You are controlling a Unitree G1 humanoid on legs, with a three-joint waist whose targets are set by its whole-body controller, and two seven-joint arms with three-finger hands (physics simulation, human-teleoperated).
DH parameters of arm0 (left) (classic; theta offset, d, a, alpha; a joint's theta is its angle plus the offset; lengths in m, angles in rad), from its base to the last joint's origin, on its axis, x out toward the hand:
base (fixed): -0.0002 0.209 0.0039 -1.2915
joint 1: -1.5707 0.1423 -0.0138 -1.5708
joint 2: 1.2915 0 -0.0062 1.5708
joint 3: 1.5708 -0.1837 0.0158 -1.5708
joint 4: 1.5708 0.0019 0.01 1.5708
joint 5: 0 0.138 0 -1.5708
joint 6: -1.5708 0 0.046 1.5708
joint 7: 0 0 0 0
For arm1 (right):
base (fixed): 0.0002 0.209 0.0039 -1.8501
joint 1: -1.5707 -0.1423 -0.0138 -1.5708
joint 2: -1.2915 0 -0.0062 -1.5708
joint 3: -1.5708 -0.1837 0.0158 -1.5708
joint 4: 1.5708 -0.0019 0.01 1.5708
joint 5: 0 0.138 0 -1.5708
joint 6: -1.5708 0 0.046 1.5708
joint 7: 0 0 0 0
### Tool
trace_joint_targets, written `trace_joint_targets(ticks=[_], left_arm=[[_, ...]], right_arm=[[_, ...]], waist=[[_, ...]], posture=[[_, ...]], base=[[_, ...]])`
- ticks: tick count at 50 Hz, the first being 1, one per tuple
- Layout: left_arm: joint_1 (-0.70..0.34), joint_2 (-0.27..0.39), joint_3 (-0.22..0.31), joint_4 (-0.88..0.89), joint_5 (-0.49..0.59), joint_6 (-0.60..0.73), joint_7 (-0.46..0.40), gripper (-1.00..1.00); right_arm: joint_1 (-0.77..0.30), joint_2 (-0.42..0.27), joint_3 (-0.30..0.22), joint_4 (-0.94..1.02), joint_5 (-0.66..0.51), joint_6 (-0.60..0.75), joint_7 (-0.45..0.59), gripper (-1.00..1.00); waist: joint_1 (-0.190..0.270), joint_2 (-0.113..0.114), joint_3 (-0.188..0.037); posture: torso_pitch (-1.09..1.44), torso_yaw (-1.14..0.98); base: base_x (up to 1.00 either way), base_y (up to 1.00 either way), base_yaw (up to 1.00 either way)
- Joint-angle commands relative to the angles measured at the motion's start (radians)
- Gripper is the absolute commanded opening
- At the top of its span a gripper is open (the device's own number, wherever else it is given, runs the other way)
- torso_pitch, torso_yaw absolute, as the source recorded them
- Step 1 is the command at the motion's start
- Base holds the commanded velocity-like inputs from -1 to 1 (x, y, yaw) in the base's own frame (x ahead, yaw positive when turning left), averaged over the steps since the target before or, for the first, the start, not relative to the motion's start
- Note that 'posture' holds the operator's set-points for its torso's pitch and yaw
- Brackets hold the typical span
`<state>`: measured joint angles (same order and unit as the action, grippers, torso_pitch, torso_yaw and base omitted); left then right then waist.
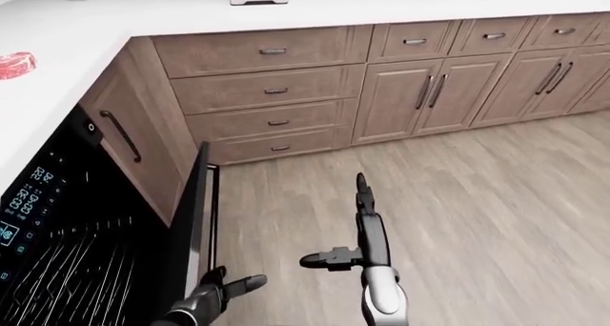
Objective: Close the dishwasher door
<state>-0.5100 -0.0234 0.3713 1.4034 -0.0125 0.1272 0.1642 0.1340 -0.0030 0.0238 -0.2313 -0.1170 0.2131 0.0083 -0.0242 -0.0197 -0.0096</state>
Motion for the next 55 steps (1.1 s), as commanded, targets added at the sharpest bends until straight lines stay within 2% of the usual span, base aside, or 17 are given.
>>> trace_joint_targets(ticks=[1,4,5,6,11,26,27,28,29,30,36,46,48,55], left_arm=[[-0.01,0.04,0.016,-0.019,-0.014,-0.01,0.096,1.0],[-0.012,0.043,0.023,-0.019,-0.024,-0.027,0.152,1.0],[-0.012,0.044,0.025,-0.019,-0.028,-0.031,0.148,1.0],[-0.011,0.048,0.045,-0.019,-0.033,-0.038,0.309,1.0],[-0.008,0.055,0.045,-0.018,-0.023,-0.045,0.389,1.0],[-0.009,0.069,0.06,-0.019,-0.023,-0.044,0.461,1.0],[-0.011,0.071,0.052,-0.018,-0.008,-0.035,0.518,1.0],[-0.006,0.071,0.062,-0.019,-0.019,-0.051,0.492,1.0],[-0.006,0.071,0.053,-0.018,-0.005,-0.042,0.538,1.0],[-0.002,0.071,0.061,-0.018,-0.015,-0.055,0.521,1.0],[-0.001,0.075,0.058,-0.018,-0.003,-0.045,0.6,1.0],[-0.003,0.08,0.061,-0.018,0.011,-0.047,0.611,1.0],[-0.007,0.083,0.038,-0.017,0.05,-0.033,0.64,1.0],[-0.011,0.091,0.057,-0.018,0.059,-0.033,0.676,1.0]], right_arm=[[-0.016,-0.002,-0.002,-0.043,0.001,-0.028,-0.002,1.0],[-0.018,-0.002,-0.003,-0.039,0.001,-0.029,-0.002,1.0],[-0.019,-0.002,-0.003,-0.038,0.001,-0.028,-0.001,1.0],[-0.019,-0.002,-0.004,-0.036,0.003,-0.03,0.0,1.0],[-0.021,-0.002,-0.005,-0.03,0.003,-0.032,-0.001,1.0],[-0.019,-0.002,-0.002,-0.034,0.001,-0.032,-0.002,1.0],[-0.019,-0.002,-0.001,-0.036,0.001,-0.03,-0.002,1.0],[-0.019,-0.002,-0.002,-0.034,0.0,-0.031,-0.003,1.0],[-0.02,-0.002,-0.002,-0.034,0.0,-0.031,-0.003,1.0],[-0.02,-0.002,-0.002,-0.032,0.0,-0.032,-0.003,1.0],[-0.019,-0.001,-0.001,-0.034,0.0,-0.032,-0.003,1.0],[-0.02,-0.001,-0.002,-0.028,0.001,-0.037,-0.004,1.0],[-0.021,-0.001,-0.002,-0.023,0.002,-0.041,-0.004,1.0],[-0.025,-0.002,-0.004,-0.024,0.003,-0.036,-0.004,1.0]], waist=[[0.009,0.006,-0.014],[0.007,0.005,-0.015],[0.006,0.004,-0.016],[0.005,0.004,-0.016],[-0.003,0.0,-0.019],[-0.012,0.003,-0.019],[-0.012,0.004,-0.019],[-0.013,0.004,-0.019],[-0.013,0.004,-0.019],[-0.014,0.003,-0.019],[-0.015,0.003,-0.019],[-0.015,0.008,-0.016],[-0.014,0.009,-0.014],[-0.012,0.012,-0.012]], posture=[[0.0,0.0],[0.0,0.0],[0.0,0.0],[0.0,0.0],[0.0,0.0],[0.0,0.0],[0.0,0.0],[0.0,0.0],[0.0,0.0],[0.0,0.0],[0.0,0.0],[0.0,0.0],[0.0,0.0],[0.0,0.0]], base=[[0.0,0.0,0.0],[0.0,0.0,0.0],[0.0,0.0,0.0],[0.0,0.0,0.0],[0.0,0.0,0.0],[0.0,0.0,0.0],[0.0,0.0,0.0],[0.0,0.0,0.0],[0.0,0.0,0.0],[0.0,0.0,0.0],[0.0,0.0,0.0],[0.0,0.0,0.0],[0.0,0.0,0.0],[0.0,0.0,0.0]])
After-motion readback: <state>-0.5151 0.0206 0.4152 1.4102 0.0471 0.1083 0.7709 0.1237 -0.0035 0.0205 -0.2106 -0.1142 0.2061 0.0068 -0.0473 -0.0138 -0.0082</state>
